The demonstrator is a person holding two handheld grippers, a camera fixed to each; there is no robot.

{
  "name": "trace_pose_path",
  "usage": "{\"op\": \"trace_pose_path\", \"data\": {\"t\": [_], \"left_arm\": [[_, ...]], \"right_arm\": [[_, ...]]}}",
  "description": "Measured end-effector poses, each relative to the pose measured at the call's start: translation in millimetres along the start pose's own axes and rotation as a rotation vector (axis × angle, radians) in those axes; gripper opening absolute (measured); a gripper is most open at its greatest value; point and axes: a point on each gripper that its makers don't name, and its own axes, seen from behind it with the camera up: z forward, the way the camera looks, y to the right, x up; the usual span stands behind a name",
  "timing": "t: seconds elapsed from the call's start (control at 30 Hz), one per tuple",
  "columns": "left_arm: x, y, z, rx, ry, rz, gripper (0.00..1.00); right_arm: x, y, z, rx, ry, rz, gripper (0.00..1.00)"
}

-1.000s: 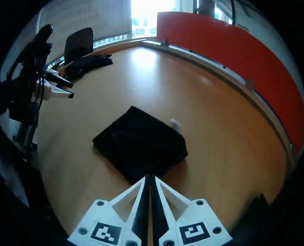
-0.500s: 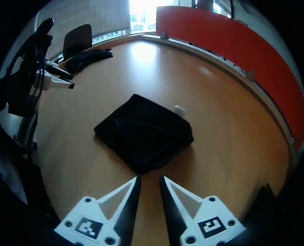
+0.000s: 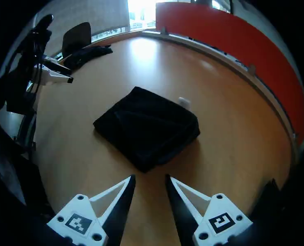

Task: Fold towel

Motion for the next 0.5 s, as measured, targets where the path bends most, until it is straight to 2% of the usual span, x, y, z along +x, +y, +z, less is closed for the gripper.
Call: {"op": "trace_pose_path", "data": {"t": [0.5], "left_arm": [[-3.2,-4.4,1.1,0.004,-0.005,-0.003,0.94]], "right_arm": [[-0.2,-8.8,20.0,0.014,-0.012,0.003,0.55]]}}
